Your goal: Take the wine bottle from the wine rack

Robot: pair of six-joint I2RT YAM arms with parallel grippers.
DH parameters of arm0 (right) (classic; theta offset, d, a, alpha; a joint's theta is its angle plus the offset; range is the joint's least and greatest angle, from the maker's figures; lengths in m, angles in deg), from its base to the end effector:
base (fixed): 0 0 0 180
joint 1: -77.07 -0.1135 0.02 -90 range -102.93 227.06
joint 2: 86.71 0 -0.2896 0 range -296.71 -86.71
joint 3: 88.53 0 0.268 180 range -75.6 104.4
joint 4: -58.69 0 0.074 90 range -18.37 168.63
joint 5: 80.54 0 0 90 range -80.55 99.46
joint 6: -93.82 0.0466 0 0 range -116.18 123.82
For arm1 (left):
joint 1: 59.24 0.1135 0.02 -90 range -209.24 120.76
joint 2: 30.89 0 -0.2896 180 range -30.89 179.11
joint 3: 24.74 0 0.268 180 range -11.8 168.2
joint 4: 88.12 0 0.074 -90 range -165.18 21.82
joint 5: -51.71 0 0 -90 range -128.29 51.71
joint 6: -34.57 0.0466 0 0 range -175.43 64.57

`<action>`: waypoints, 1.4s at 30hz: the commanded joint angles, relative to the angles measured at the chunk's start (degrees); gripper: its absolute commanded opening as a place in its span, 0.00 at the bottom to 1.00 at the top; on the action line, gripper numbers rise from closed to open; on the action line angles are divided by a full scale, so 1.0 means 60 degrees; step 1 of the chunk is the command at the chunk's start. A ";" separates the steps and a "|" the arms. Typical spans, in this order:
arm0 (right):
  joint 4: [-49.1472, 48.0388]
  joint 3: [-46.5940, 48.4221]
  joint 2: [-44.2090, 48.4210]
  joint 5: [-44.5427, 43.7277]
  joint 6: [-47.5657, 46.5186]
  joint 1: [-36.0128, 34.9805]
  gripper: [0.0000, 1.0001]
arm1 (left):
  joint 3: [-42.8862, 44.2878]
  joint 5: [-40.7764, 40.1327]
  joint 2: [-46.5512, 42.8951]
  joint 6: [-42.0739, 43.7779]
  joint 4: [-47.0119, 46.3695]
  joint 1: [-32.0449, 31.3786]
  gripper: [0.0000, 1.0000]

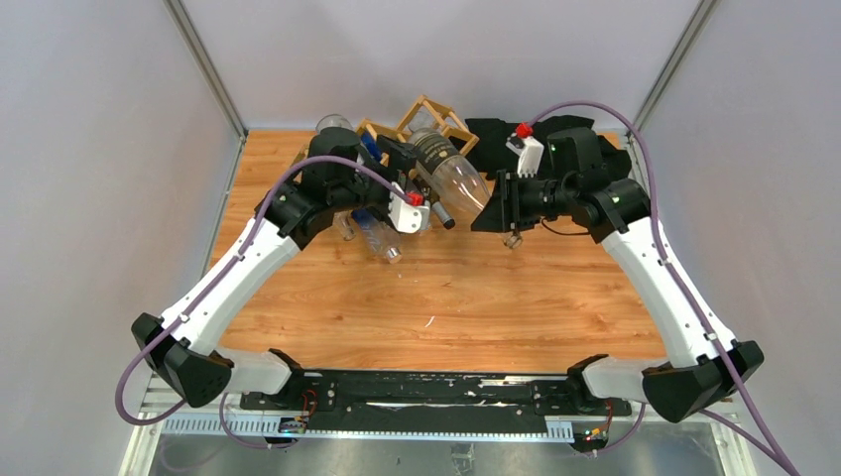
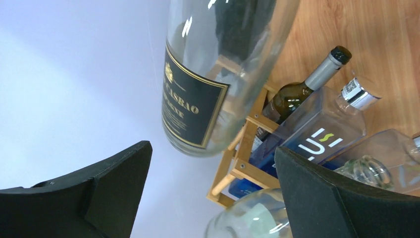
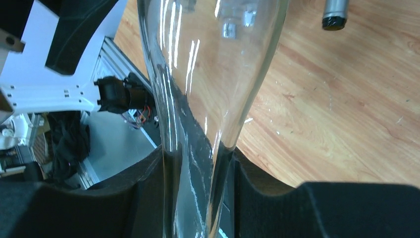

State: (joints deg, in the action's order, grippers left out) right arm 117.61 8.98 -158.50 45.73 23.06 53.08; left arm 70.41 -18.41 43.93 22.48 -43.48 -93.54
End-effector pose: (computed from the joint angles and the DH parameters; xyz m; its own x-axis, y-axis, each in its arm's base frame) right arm 0.2303 0.1326 0.4438 -0.7294 -0.0338 -0.6833 -0.5716 0.5788 0.5816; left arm 0.2413 -0.1838 0.4376 0.6973 0.6375 -0.3278 0.4972 -0.1007 0.8618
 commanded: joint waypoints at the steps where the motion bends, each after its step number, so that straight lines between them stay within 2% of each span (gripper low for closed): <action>1: -0.0805 0.0259 0.0800 0.0550 -0.0955 -0.0445 0.00 | -0.0093 -0.0021 -0.0107 0.1584 -0.0321 -0.0171 1.00; 10: -0.0416 0.0318 0.1184 0.0451 -0.1462 -0.1310 0.00 | -0.0897 -0.0123 -0.0561 0.2482 -0.0114 -0.0467 1.00; 20: 0.0013 0.0568 0.1543 0.0446 -0.2134 -0.2340 0.00 | -0.0723 -0.0518 -0.0317 0.2273 -0.0003 -0.0695 1.00; 26: 0.0145 0.0568 0.1674 0.0302 -0.2369 -0.2624 0.00 | -0.1026 -0.0819 -0.0344 0.1942 -0.0652 -0.0713 1.00; 28: 0.0118 0.0542 0.1675 0.0271 -0.2406 -0.2652 0.00 | -0.1127 -0.0761 -0.0431 0.1983 -0.0711 -0.0722 0.96; 31: 0.0043 0.0520 0.1674 0.0201 -0.2446 -0.2661 0.00 | -0.1373 -0.0588 -0.0633 0.2061 -0.0955 -0.0763 0.84; 33: -0.0045 0.0482 0.1716 0.0126 -0.2492 -0.2658 0.00 | -0.1751 -0.0483 -0.0847 0.2140 -0.1545 -0.0785 0.66; 34: -0.0095 0.0458 0.1756 0.0029 -0.2490 -0.2646 0.00 | -0.2046 -0.0431 -0.0988 0.2139 -0.2077 -0.0797 0.54; 36: -0.0172 0.0421 0.1829 -0.0058 -0.2559 -0.2653 0.10 | -0.2872 -0.0353 -0.1285 0.1921 -0.3878 -0.0801 0.27; 38: -0.0272 0.0366 0.1902 -0.0123 -0.2586 -0.2652 0.25 | -0.3520 -0.0309 -0.1533 0.1787 -0.5331 -0.0801 0.11; 40: -0.0355 0.0348 0.1982 -0.0268 -0.2606 -0.2644 0.41 | -0.3824 -0.0329 -0.1668 0.1759 -0.5959 -0.0803 0.04; 42: -0.0353 0.0353 0.2024 -0.0476 -0.2632 -0.2650 0.50 | -0.4129 -0.0413 -0.1757 0.1750 -0.6863 -0.0813 0.02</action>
State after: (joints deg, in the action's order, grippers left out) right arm 125.67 8.98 -150.94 38.14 9.53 38.43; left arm 48.14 -22.02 35.45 31.59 -66.28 -97.74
